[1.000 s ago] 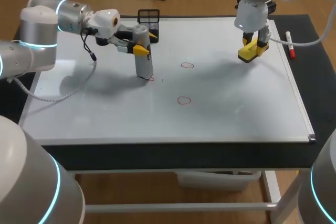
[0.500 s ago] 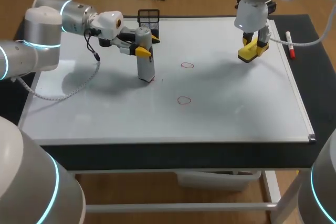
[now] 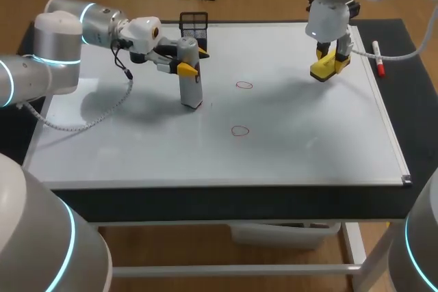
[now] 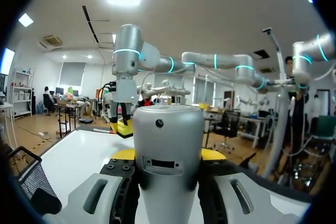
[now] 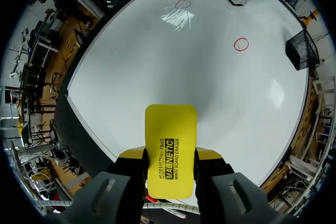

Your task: Pick up the inspection probe, press it on each red-marked spot on the whiteboard one by one, put down the probe, pick up the eraser, and wipe off all the red marks.

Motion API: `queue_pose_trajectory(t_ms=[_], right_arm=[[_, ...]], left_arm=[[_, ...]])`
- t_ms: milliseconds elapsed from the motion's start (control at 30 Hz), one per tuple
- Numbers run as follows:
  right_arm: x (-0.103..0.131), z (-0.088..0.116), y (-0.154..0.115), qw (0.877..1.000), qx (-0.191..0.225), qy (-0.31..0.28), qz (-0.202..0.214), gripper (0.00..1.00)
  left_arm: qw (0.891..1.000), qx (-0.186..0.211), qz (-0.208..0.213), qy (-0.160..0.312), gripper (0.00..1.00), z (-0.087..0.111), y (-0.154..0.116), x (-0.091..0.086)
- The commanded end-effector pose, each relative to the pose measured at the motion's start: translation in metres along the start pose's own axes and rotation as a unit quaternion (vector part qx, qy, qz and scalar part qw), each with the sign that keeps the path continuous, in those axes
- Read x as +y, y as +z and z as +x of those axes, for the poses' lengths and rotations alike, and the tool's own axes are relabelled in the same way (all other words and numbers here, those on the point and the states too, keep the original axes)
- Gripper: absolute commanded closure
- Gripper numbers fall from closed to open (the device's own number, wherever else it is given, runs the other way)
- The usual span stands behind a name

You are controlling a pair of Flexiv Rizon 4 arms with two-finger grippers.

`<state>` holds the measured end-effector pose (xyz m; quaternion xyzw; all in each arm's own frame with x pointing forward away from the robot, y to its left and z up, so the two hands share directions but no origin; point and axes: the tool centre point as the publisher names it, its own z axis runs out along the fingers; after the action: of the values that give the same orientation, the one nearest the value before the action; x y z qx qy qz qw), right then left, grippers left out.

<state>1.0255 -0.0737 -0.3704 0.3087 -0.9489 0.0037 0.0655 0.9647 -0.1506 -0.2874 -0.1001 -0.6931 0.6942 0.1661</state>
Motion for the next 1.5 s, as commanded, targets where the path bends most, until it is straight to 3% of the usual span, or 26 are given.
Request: queue_pose_trajectory(t_ms=[33,1000,1500], right_arm=[[-0.001,0.000,-0.002,1.000,0.002,-0.001,0.001,1.00],[-0.001,0.000,-0.002,1.000,0.002,-0.001,0.001,1.00],[-0.001,0.000,-0.002,1.000,0.002,-0.001,0.001,1.00]], left_arm=[[1.000,0.004,0.001,-0.001,1.00,-0.002,-0.001,0.002],[1.000,0.002,0.001,0.002,1.00,0.001,-0.002,-0.001],[0.999,-0.037,0.010,0.024,1.00,-0.010,-0.033,-0.028]])
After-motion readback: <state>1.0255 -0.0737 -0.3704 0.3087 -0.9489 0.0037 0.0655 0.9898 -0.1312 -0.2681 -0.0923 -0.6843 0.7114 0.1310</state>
